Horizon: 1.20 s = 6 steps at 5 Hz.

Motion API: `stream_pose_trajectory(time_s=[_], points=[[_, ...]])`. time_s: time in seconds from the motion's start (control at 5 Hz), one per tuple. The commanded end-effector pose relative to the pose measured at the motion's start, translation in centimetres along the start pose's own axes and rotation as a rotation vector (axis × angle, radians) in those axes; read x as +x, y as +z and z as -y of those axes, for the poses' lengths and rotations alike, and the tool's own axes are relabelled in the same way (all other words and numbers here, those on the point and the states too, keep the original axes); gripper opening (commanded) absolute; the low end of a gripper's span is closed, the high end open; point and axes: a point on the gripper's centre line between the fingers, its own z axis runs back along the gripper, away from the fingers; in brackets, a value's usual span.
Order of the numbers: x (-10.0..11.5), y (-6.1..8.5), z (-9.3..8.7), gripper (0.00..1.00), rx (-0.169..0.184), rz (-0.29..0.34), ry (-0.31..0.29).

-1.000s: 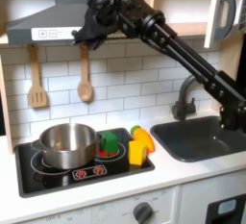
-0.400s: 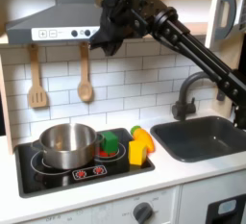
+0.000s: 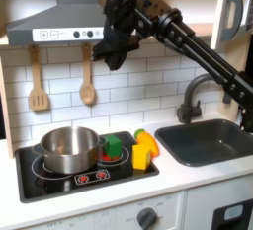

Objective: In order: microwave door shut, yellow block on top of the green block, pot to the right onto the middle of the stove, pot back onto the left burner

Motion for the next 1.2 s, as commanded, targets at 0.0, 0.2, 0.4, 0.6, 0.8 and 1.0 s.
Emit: stream_pose_trajectory(time_s=[0.0, 0.2, 0.4, 0.6, 0.8, 1.0], points=[[-2.4, -1.3, 0.1, 0.0, 0.034, -0.114, -0.015], [-2.8, -1.0, 0.3, 0.0, 0.037, -0.125, -0.017], [-3.6, -1.2, 0.1, 0.0, 0.038, -0.163, -0.008], [-4.0, 0.0, 0.4, 0.0, 0.025, -0.158, -0.012], [-4.7, 0.9, 0.9, 0.0, 0.015, -0.171, -0.026], [-5.3, 1.8, 1.2, 0.0, 0.003, -0.179, -0.044]])
